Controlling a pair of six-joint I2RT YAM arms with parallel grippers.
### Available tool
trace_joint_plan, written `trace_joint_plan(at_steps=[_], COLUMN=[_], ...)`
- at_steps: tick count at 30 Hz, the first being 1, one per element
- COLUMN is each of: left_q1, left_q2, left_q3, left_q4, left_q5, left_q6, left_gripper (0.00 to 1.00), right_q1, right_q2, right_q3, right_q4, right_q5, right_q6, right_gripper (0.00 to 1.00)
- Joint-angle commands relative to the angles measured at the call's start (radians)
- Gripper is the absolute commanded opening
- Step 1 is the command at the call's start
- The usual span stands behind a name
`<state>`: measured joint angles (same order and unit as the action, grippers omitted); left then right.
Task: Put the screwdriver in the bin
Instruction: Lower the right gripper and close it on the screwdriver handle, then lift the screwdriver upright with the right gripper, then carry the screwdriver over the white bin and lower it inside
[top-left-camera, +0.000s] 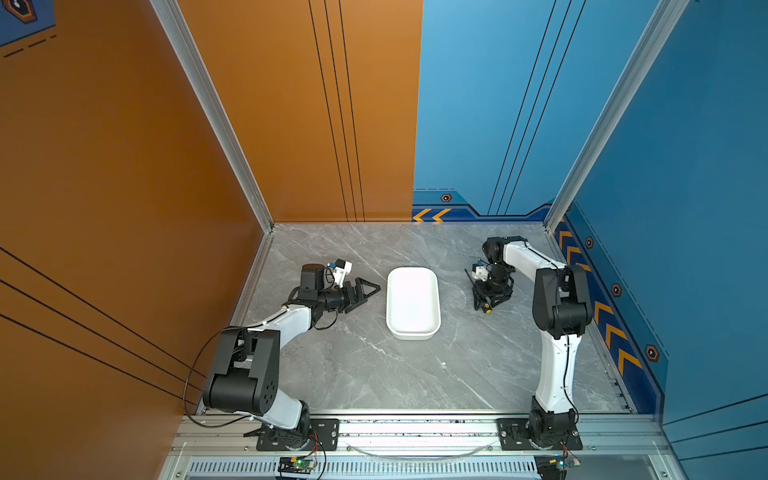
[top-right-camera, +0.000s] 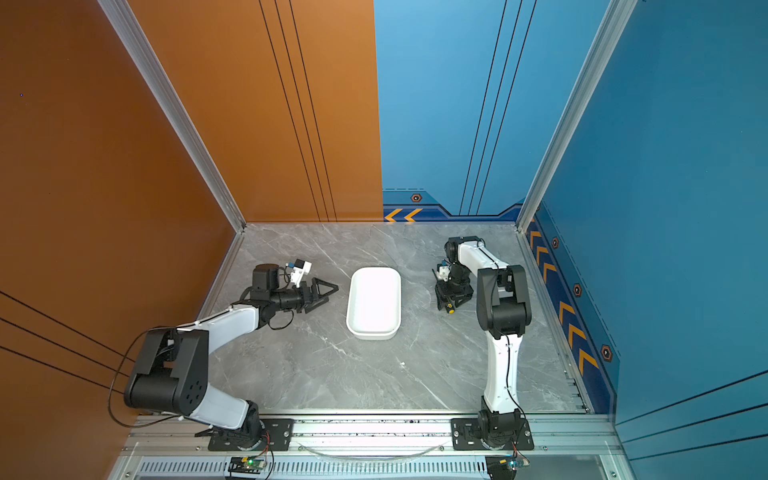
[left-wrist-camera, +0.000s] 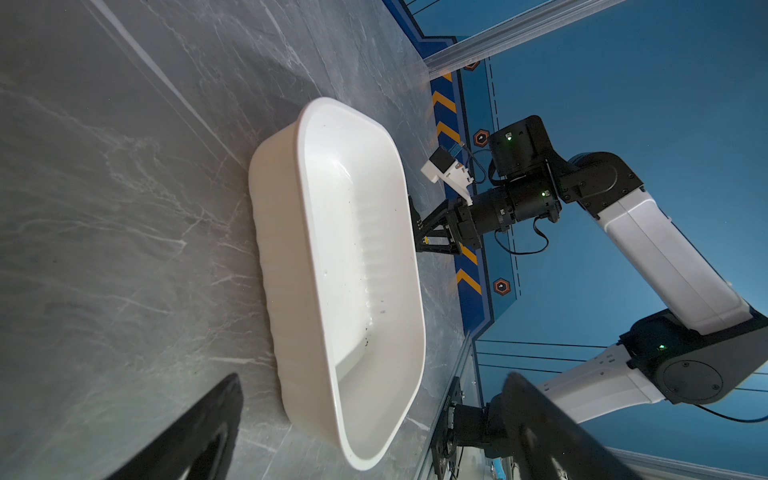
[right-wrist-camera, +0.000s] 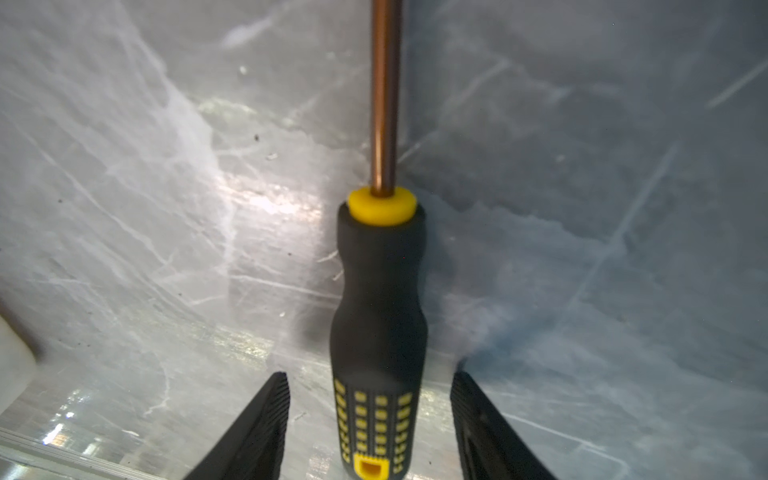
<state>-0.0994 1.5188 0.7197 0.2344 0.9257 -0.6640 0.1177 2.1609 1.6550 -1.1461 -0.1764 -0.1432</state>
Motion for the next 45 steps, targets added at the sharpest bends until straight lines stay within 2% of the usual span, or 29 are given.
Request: trace_joint_plan(at_steps=[1,11,19,23,24,33,37,40,45], left_q1=[-0.006,-0.006,-0.004,-0.004,-0.003,0.001,0.005,0.014,0.029], left_q2=[0.014,0.015,0.017,0.017,0.017,0.012,0.011,0.007,-0.005], left_q3=[0.02,0.015,0.014,0.012,0.013,0.01,0.005,-0.001,-0.018], left_q4=[-0.015,-0.021,-0.027,-0.026,-0.026,-0.028,-0.026,-0.022,-0.011], left_q5=[0.026,0.024,0.021,0.021,0.021,0.013,0.001,-0.012,-0.023], left_q6=[0.001,0.006,0.011,0.012,0.012,0.012,0.008,0.001,-0.011], left_gripper=[0.98,0.98,0.98,0.98,0.98,0.98,0.98,0.98,0.98], right_q1=[0.0,0.008,0.019,0.018,0.018,0.031,0.06,0.098,0.214], right_q2=[0.03,0.065,0.068,0.035,0.022,-0.223,-0.312,-0.331,-0.321], right_q3=[0.034,0.046,0.04,0.035,0.035,0.046,0.101,0.171,0.217], right_q4=[-0.041,-0.041,-0.04,-0.04,-0.04,-0.037,-0.058,-0.09,-0.089], right_q5=[0.032,0.052,0.061,0.038,0.033,-0.061,-0.142,-0.291,-0.374], right_q6=[-0.01,-0.001,0.012,0.027,0.037,0.213,0.29,0.347,0.44], right_gripper=[0.56,0.41,0.19,0.01,0.0,0.0,0.0,0.0,0.0])
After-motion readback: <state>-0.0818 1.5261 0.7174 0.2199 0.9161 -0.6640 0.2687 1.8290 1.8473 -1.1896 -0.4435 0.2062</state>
